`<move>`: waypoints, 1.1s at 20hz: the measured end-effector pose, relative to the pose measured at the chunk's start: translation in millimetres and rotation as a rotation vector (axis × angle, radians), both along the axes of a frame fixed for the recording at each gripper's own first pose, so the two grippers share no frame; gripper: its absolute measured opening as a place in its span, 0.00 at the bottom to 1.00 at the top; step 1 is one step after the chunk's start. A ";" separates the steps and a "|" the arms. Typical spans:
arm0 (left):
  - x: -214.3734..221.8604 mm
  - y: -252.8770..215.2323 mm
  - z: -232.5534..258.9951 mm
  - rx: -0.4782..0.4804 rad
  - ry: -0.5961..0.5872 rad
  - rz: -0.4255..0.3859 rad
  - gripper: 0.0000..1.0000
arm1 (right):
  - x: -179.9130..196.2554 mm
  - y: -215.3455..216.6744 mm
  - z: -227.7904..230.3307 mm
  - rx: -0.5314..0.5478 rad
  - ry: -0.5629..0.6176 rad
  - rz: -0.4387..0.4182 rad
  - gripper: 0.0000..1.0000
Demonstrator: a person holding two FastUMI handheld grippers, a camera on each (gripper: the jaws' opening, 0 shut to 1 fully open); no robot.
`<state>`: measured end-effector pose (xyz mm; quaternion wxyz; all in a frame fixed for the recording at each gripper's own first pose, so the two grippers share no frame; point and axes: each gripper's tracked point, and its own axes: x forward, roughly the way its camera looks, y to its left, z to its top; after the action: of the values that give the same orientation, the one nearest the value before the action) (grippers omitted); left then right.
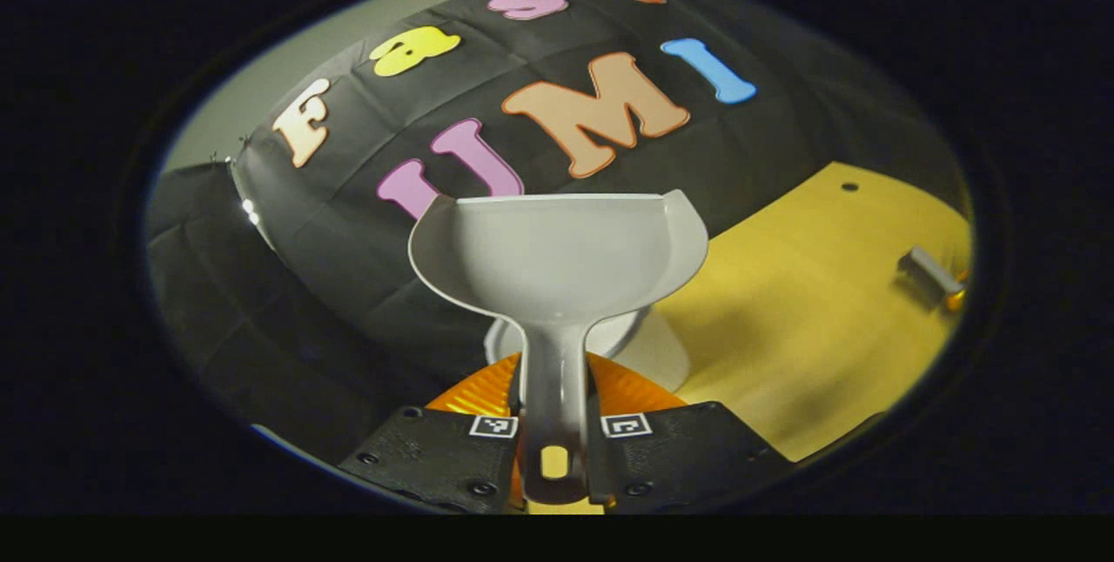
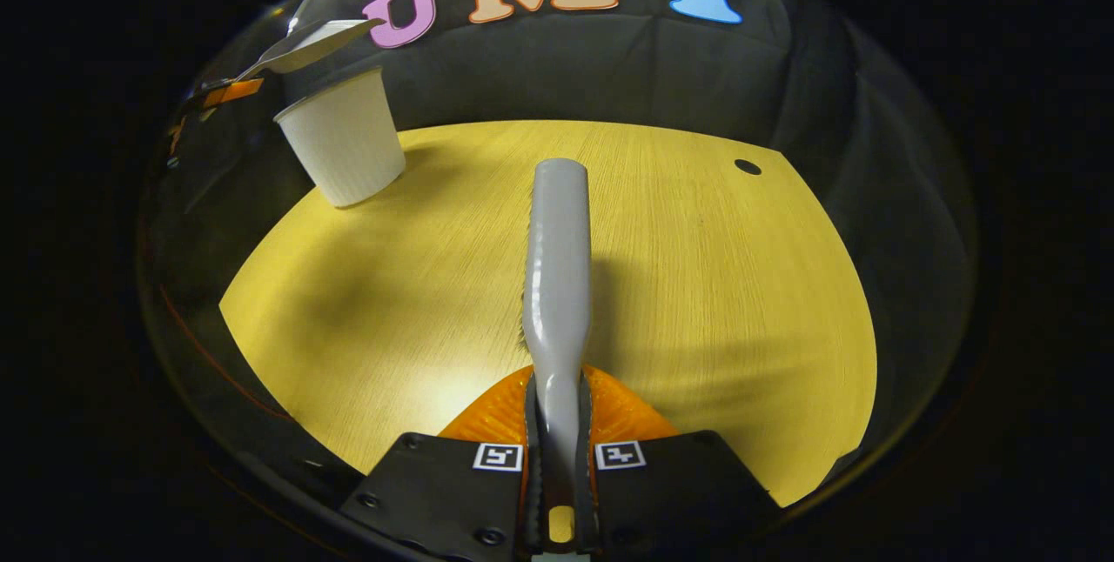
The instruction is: Pick up the small broom and dustpan from the desktop, sweep the trash into the dustpan with the broom, and then empty the trash into the garbage bin.
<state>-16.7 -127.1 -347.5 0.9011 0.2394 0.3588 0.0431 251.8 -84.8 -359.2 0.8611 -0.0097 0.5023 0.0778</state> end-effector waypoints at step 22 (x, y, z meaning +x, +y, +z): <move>-174.5 -155.7 -203.3 -0.383 0.300 0.214 0.22 | 7.1 -3.1 8.7 -0.100 0.092 -0.074 0.17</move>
<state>-191.2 -282.9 -550.7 0.8570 0.0288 0.5135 0.0336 258.9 -87.9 -350.6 0.8378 -0.0305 0.5447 0.0210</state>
